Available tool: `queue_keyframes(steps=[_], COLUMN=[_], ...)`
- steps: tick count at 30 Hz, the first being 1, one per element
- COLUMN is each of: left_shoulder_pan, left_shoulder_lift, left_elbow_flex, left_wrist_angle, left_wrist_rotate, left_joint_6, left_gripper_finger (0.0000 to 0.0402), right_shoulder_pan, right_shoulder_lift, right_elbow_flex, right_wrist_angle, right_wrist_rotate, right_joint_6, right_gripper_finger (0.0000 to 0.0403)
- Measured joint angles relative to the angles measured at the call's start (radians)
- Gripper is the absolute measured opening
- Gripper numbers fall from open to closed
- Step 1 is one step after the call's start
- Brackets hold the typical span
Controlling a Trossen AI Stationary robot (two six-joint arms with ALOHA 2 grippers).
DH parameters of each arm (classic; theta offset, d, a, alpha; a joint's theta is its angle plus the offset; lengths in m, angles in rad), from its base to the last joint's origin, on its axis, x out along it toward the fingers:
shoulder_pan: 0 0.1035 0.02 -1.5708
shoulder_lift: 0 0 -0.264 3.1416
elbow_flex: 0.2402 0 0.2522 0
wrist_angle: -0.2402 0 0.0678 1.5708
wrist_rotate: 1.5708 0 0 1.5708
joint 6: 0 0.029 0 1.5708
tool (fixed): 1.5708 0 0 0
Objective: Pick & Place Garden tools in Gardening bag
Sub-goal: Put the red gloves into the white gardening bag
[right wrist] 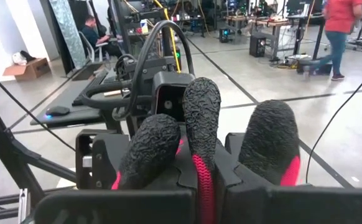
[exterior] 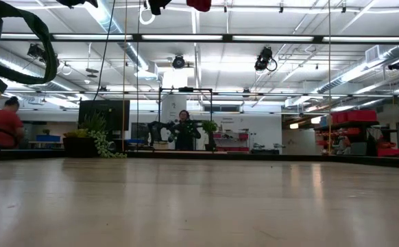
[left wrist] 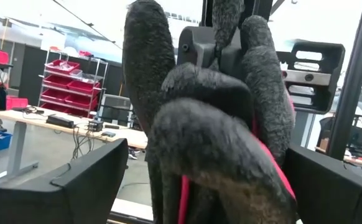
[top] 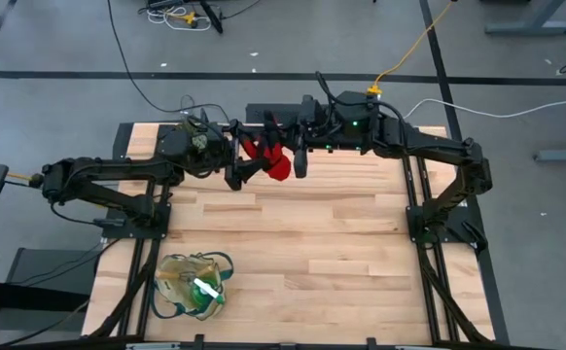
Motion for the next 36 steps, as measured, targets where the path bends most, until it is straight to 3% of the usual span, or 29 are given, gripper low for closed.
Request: queue_keyframes(steps=[11, 36], left_shoulder_pan=[0.000, 0.000], left_shoulder_lift=[0.000, -0.002], left_elbow_flex=[0.000, 0.000], left_wrist_angle=[0.001, -0.002], left_wrist_rotate=[0.002, 0.025], left_joint_6=[0.001, 0.002], left_gripper_finger=[0.0379, 0.0213], right_shoulder_pan=[0.000, 0.000], right_shoulder_lift=[0.002, 0.002], right_elbow_flex=[0.000, 0.000], right_wrist_angle=[0.002, 0.001], right_wrist_rotate=[0.000, 0.000], right_joint_6=[0.000, 0.000], right_gripper_finger=[0.0006, 0.0007])
